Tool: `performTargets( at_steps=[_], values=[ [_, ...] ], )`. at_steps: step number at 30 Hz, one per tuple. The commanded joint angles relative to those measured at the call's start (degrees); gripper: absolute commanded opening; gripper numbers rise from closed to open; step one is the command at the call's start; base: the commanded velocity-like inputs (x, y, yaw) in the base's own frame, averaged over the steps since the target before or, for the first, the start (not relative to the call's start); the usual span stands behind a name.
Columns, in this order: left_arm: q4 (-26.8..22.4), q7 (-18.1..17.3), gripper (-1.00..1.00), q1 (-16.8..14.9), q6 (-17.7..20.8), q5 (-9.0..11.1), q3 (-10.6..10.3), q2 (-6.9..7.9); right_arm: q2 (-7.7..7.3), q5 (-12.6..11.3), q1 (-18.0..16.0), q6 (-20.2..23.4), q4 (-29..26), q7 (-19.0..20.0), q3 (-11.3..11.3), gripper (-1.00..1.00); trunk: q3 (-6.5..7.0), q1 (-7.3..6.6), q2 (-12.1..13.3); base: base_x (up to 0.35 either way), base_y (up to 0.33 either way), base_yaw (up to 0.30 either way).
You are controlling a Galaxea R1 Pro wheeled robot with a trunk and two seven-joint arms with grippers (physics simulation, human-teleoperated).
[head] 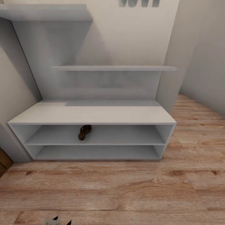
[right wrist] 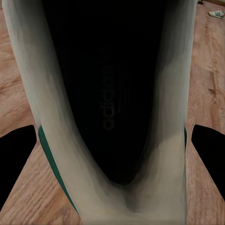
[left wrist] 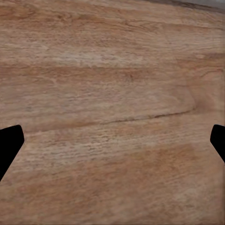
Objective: Pick up the two gym shoes and the two sandals from the corridor floor and place them onto the hallstand (shoe rack) in the corridor, making sure they are on the rack and not on the floor. Arrange them so the two gym shoes are next to each other and the two sandals are next to each other.
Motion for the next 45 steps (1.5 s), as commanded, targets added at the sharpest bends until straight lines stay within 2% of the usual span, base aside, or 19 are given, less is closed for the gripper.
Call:
performTargets(
  at_steps=[1,5,11,12,19,38,45],
  values=[
    [1.3,-0.5,1.00,0.0,-1.4,-0.3,0.8,0.01,0.01,0.3,-0.1,-0.2,0.0,0.3,-0.2,-1.00,-0.04,-0.01,0.0,0.000,0.000,0.000],
    [3.3,-0.7,1.00,0.1,-3.9,-0.2,1.9,0.07,0.01,0.3,-0.1,-0.2,0.0,0.3,-0.2,-1.00,-0.04,-0.01,0.0,0.000,0.000,0.000],
    [4.1,-0.8,1.00,0.1,-5.0,-0.2,3.1,0.15,0.59,0.2,-0.1,-0.2,-0.1,0.3,-0.2,-1.00,-0.04,-0.01,0.0,0.000,0.000,0.000],
    [4.1,-0.8,1.00,0.1,-5.2,-0.3,3.6,0.17,1.49,0.1,-0.1,-0.3,-0.3,0.3,-0.2,-1.00,-0.04,-0.01,0.0,0.000,0.000,0.000],
    [3.9,-0.9,1.00,0.1,-5.3,-0.3,4.0,0.18,2.85,0.2,-0.1,-0.5,-0.5,0.3,-0.2,-1.00,-0.04,-0.01,0.0,-0.001,0.000,0.000],
    [4.0,-0.8,1.00,0.1,-5.3,-0.3,4.0,0.17,2.92,0.2,-0.1,-0.5,-0.2,0.3,-0.1,-1.00,-0.04,-0.01,0.0,-0.210,0.109,0.000],
    [3.9,-0.8,1.00,0.1,-5.3,-0.3,4.0,0.15,2.92,0.2,-0.1,-0.5,-0.1,0.3,-0.1,-1.00,-0.04,-0.01,0.0,-0.084,0.020,0.000]
  ],
)
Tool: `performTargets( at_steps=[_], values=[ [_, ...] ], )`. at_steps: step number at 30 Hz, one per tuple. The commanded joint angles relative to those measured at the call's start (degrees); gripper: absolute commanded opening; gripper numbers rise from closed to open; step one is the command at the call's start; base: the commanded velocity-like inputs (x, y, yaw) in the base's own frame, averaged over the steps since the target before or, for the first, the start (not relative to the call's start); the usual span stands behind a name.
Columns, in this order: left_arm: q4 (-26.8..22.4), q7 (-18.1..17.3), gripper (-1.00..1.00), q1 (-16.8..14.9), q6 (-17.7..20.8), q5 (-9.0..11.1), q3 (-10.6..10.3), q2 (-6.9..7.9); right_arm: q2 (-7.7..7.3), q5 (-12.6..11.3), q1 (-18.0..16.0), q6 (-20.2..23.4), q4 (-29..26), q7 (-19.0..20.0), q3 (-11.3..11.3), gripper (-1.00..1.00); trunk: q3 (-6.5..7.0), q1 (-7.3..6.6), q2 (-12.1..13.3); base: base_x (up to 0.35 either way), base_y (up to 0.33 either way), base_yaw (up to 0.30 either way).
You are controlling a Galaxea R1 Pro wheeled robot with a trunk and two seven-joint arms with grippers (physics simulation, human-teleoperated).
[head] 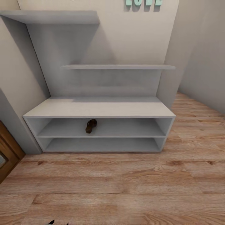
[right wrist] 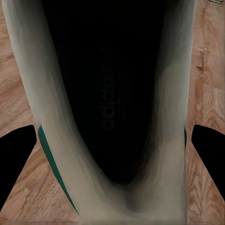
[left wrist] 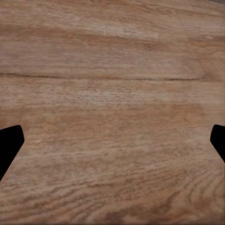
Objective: Pick up the two gym shoes and the two sandals from the corridor floor and place them onto the hallstand (shoe rack) in the corridor, making sure they are on the rack and not on the floor. Arrange them so the two gym shoes are next to each other and the two sandals are next to each other.
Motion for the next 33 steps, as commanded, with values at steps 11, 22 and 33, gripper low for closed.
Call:
performTargets(
  at_steps=[11,22,33],
  values=[
    [0.1,-0.4,1.00,-0.1,-0.2,-0.3,0.4,-0.04,0.01,0.3,-0.1,-0.2,0.0,0.2,-0.2,-1.00,-0.04,-0.02,0.0,-0.023,0.002,0.000],
    [0.0,-0.4,1.00,-0.1,-0.2,-0.3,0.4,0.00,0.01,0.3,-0.1,-0.1,0.0,0.3,-0.2,-1.00,-0.04,-0.02,0.0,-0.150,-0.027,0.000],
    [-2.4,-7.0,1.00,-0.2,-0.3,-0.1,0.1,-0.07,3.90,10.2,-0.1,-0.1,6.1,0.5,17.6,-1.00,-0.04,-0.02,0.0,-0.003,-0.001,0.000]
  ],
)
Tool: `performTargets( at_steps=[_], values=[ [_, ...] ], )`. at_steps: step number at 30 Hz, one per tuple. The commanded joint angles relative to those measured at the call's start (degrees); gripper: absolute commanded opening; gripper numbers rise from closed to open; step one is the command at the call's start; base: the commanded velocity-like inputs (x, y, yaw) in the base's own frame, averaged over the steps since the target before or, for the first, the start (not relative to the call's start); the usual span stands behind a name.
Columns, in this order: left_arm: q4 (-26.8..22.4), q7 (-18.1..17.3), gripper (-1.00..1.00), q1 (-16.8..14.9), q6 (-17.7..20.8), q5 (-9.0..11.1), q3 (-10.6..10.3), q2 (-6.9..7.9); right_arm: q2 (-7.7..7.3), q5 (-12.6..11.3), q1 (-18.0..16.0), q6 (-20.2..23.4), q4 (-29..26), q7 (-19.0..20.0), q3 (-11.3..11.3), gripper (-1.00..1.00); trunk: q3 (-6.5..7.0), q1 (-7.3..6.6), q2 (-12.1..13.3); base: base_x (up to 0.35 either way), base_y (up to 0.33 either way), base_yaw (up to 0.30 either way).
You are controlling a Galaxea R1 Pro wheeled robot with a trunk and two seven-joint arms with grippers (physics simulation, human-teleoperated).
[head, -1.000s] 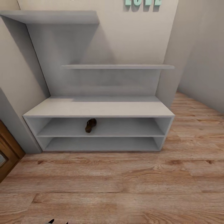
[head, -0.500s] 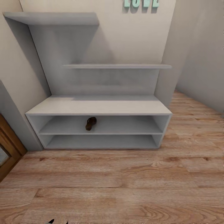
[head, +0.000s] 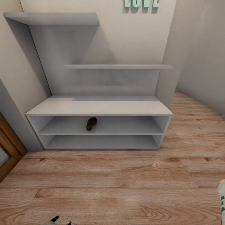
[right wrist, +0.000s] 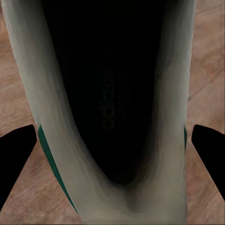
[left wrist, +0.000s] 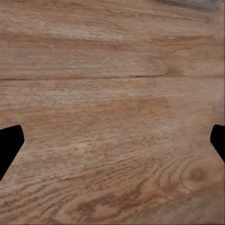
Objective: Pick up the two gym shoes and the two sandals from the corridor floor and place them onto the hallstand (shoe rack) in the corridor, making sure they are on the rack and not on the floor. Arrange them so the two gym shoes are next to each other and the two sandals are next to each other.
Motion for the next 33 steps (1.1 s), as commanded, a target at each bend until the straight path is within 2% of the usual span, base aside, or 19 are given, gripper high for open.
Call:
performTargets(
  at_steps=[1,2,3,5,6,7,8,10,11,12,13,15,16,18,20,21,23,28,33],
  values=[
    [-0.2,-3.3,1.00,-0.1,0.0,-0.2,0.5,-0.01,0.67,0.8,-0.1,-0.2,0.3,0.2,3.1,-1.00,-0.05,-0.01,0.0,0.000,0.000,0.000],
    [-0.2,-4.7,1.00,-0.1,0.0,-0.2,0.6,0.00,0.98,1.0,-0.1,-0.2,0.4,0.2,5.1,-1.00,-0.05,-0.01,0.0,0.000,0.000,0.000],
    [-0.3,-7.4,1.00,-0.1,0.1,-0.1,0.7,0.01,1.54,1.3,-0.1,-0.1,0.6,0.2,9.0,-1.00,-0.05,-0.01,0.0,0.000,0.000,0.000],
    [-0.4,-9.6,1.00,-0.1,0.1,0.2,0.9,0.02,2.01,1.4,-0.1,-0.1,0.7,0.2,13.2,-1.00,-0.05,-0.01,0.0,0.000,0.000,0.000],
    [-0.4,-12.1,1.00,-0.1,0.0,1.3,1.8,0.06,2.51,1.6,-0.1,0.1,0.6,0.1,20.3,-1.00,-0.05,-0.01,0.0,0.000,0.000,0.000],
    [-0.4,-13.0,1.00,0.0,0.0,2.0,2.6,0.18,2.72,1.6,-0.1,0.3,0.4,0.1,24.8,-1.00,-0.05,-0.01,0.0,0.000,0.000,0.000],
    [-0.2,-14.5,1.00,0.0,-0.1,2.9,3.6,1.18,3.30,1.6,-0.1,0.9,0.2,-0.1,33.3,-1.00,-0.05,-0.01,0.0,0.000,0.000,0.000],
    [0.0,-15.3,1.00,0.0,0.0,3.1,3.8,1.74,3.90,1.7,-0.2,1.9,0.2,-0.1,36.7,-1.00,-0.05,-0.01,0.0,0.000,0.000,0.000],
    [0.1,-16.4,1.00,0.0,0.0,3.3,4.0,2.23,4.65,1.7,-0.4,3.9,0.2,-0.2,39.4,-1.00,-0.05,-0.01,0.0,0.000,0.000,0.000],
    [0.2,-17.0,1.00,0.0,0.1,3.4,4.1,2.44,5.02,1.7,-0.5,5.4,0.2,-0.2,40.5,-1.00,-0.05,-0.01,0.0,0.000,0.000,0.000],
    [0.3,-18.1,1.00,0.0,0.1,3.4,4.4,2.74,5.77,1.7,-1.1,9.1,0.1,-0.3,42.0,-1.00,-0.05,-0.01,0.0,0.000,0.000,0.000],
    [0.4,-18.9,1.00,0.0,0.0,3.3,4.7,2.89,6.47,1.7,-2.2,13.3,0.0,-0.3,43.0,-1.00,-0.05,-0.01,0.0,0.000,0.000,0.000],
    [0.4,-19.4,1.00,0.0,-0.1,3.3,5.0,2.92,7.10,1.7,-3.8,17.6,-0.2,-0.3,43.7,-1.00,-0.05,-0.01,0.0,0.000,0.000,0.000],
    [0.6,-19.7,1.00,0.0,-0.1,3.1,5.2,2.92,7.62,1.6,-5.7,21.6,-0.3,-0.3,44.1,-1.00,-0.05,-0.01,0.0,0.000,0.000,0.000],
    [1.0,-20.1,1.00,0.1,-0.2,3.0,5.4,2.94,8.44,1.6,-10.0,28.1,-0.4,-0.3,44.5,-1.00,-0.05,-0.01,0.0,0.000,0.000,0.000],
    [1.0,-20.1,1.00,0.1,-0.2,3.0,5.4,2.96,8.62,1.6,-11.1,29.4,-0.4,-0.3,44.6,-1.00,-0.05,-0.01,0.0,0.000,0.000,0.000],
    [1.3,-20.2,1.00,0.1,-0.2,2.9,5.5,3.03,10.09,1.6,-16.4,34.9,-0.4,-0.4,44.8,-1.00,-0.05,-0.01,0.0,0.000,0.000,0.000],
    [1.4,-20.3,1.00,0.1,-0.2,2.8,5.5,3.09,12.23,1.6,-23.0,42.6,-0.8,-0.4,44.9,-1.00,-0.05,-0.01,0.0,0.000,0.000,0.000],
    [1.4,-20.3,1.00,0.1,-0.2,2.8,5.6,3.13,12.85,1.5,-25.2,45.7,-2.7,-0.3,44.9,-1.00,-0.05,-0.01,0.0,0.000,0.000,0.000]
  ],
)
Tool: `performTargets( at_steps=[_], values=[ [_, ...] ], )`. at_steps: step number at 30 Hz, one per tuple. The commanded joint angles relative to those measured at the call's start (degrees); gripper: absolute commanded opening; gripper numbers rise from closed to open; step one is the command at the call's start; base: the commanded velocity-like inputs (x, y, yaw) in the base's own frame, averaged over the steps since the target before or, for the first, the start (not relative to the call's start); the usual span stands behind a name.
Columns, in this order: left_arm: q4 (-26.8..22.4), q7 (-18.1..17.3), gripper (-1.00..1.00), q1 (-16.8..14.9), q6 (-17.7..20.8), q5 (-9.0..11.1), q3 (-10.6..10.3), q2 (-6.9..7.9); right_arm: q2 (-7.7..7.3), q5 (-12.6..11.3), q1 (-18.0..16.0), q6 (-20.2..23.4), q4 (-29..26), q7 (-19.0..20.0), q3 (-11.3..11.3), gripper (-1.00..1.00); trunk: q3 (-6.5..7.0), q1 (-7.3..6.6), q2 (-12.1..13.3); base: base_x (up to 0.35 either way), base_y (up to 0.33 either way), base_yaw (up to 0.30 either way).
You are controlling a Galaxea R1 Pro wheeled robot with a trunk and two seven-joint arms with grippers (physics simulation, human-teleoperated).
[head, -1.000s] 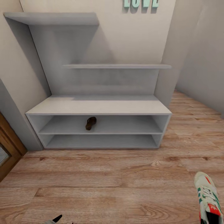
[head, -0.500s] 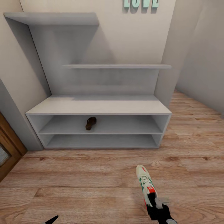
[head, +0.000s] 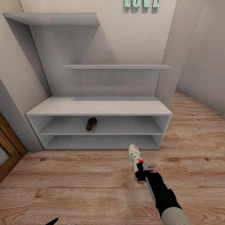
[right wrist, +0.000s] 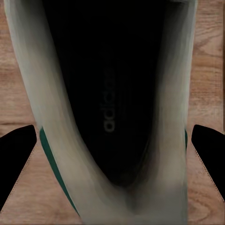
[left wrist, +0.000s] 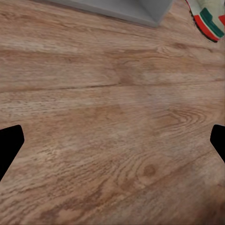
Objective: Pick up the two gym shoes and the two sandals from the corridor floor and place them onto the hallstand (shoe rack) in the corridor, making sure they are on the rack and not on the floor. Arrange them so the two gym shoes are next to each other and the two sandals are next to each other.
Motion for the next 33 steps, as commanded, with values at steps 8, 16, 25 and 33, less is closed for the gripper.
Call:
performTargets(
  at_steps=[8,16,25,33],
  values=[
    [0.1,-0.3,1.00,0.0,-0.2,0.0,0.2,0.05,0.30,0.4,-0.7,1.4,-1.7,0.2,-0.2,-1.00,-0.05,-0.01,0.0,0.000,0.000,0.000],
    [0.0,-0.3,1.00,0.0,-0.2,0.2,0.2,0.12,1.70,0.4,-1.3,1.5,-1.8,0.1,-0.2,-1.00,-0.05,-0.01,0.0,0.000,0.000,-0.003],
    [-0.1,-0.4,1.00,0.0,-0.2,0.3,0.2,0.14,2.33,0.4,-3.1,1.6,-1.4,-6.6,-0.2,-1.00,-0.05,-0.01,0.0,0.000,0.000,0.000],
    [-0.3,-0.4,1.00,0.0,-0.2,0.4,0.2,0.07,2.33,0.3,-3.3,1.5,-1.4,-10.6,-0.2,-1.00,-0.05,-0.01,0.0,0.000,0.000,0.000]
  ],
)
